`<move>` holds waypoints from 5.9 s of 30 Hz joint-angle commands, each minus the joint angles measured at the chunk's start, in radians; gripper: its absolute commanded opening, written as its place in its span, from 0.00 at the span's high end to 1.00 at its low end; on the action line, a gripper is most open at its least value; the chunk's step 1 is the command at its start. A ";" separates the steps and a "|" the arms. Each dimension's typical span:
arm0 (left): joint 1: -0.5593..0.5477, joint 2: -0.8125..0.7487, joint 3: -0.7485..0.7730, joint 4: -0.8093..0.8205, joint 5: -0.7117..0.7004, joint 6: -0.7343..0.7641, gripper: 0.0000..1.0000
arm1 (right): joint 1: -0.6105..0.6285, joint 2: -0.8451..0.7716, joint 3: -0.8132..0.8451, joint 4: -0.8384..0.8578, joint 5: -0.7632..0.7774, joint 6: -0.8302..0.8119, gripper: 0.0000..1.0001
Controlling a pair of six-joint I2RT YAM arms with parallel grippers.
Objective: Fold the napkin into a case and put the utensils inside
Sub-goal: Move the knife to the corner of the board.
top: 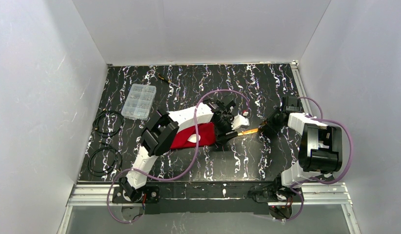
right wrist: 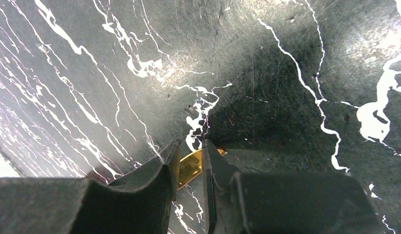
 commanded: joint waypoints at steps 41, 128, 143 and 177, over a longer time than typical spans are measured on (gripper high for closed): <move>-0.008 -0.085 -0.066 -0.161 0.068 -0.134 0.49 | 0.009 -0.142 0.055 -0.105 -0.005 0.006 0.75; -0.117 -0.235 -0.449 0.056 0.030 0.077 1.00 | 0.378 -0.142 -0.031 -0.176 0.143 0.059 0.51; -0.157 -0.347 -0.711 0.185 -0.133 0.185 1.00 | 0.434 -0.167 -0.014 -0.244 0.188 0.046 0.45; -0.164 -0.279 -0.688 0.176 -0.156 0.252 1.00 | 0.148 0.040 -0.378 0.477 -0.382 0.087 0.41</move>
